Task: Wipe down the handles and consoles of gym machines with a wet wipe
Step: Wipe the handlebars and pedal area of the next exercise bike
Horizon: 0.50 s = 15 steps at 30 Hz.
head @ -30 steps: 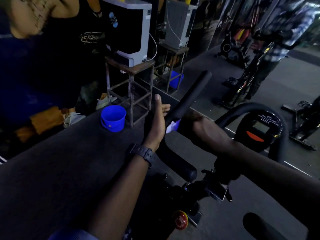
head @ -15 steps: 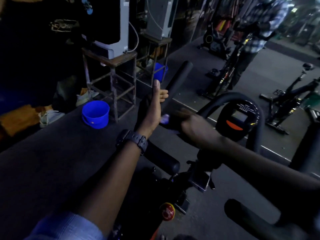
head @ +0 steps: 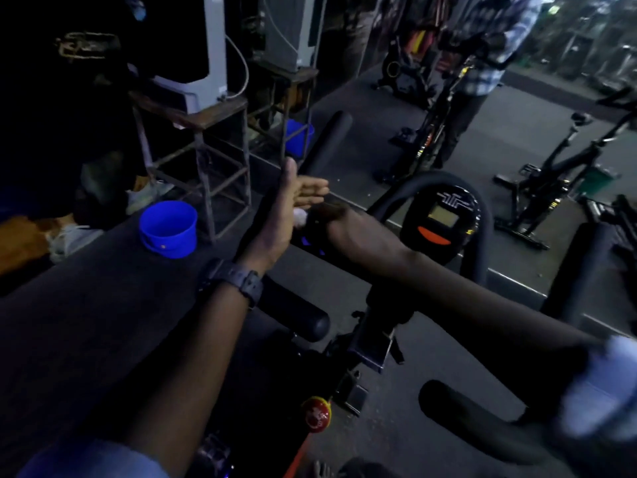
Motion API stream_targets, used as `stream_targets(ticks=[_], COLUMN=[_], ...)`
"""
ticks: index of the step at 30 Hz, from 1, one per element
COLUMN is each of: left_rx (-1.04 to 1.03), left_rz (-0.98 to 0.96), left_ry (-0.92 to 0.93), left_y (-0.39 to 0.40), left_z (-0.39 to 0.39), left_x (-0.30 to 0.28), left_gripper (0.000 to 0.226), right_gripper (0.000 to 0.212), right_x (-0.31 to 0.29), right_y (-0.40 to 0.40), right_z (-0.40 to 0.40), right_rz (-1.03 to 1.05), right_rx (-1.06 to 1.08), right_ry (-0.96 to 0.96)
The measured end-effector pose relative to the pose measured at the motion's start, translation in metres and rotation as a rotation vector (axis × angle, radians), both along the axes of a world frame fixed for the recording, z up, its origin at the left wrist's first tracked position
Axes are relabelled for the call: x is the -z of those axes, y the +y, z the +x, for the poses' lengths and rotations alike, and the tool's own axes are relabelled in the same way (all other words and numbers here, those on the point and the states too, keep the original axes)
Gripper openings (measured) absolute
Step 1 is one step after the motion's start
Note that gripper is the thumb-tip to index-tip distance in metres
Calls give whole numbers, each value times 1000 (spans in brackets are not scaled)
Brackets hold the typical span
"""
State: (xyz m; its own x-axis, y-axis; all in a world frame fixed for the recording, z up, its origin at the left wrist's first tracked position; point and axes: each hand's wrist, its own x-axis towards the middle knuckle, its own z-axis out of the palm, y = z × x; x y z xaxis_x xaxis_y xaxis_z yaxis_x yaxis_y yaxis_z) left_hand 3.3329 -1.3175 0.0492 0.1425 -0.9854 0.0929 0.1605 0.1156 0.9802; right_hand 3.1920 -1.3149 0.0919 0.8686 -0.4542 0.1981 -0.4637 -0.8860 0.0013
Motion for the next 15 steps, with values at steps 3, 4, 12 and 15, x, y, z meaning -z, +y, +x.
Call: stream_targets(ticks=[3,4,12,15], left_rx=[-14,-17,12,21], left_rz=[-20,-32,-40,-64], left_ry=[-19,-30,-69,-101], left_y=[0,0,0,2], left_z=[-1,0,-3,0], left_x=[3,4,4,9], left_gripper=[75,75,80,80], right_gripper=[27,30,33,28], right_x=[2,6,26,14], right_y=[-3,7,12,24], right_z=[-15,-40,-54,-38], right_rz=[-89,-141,-98,-150], right_rx=[-8,-18,211,99], right_ry=[20,101,91,85])
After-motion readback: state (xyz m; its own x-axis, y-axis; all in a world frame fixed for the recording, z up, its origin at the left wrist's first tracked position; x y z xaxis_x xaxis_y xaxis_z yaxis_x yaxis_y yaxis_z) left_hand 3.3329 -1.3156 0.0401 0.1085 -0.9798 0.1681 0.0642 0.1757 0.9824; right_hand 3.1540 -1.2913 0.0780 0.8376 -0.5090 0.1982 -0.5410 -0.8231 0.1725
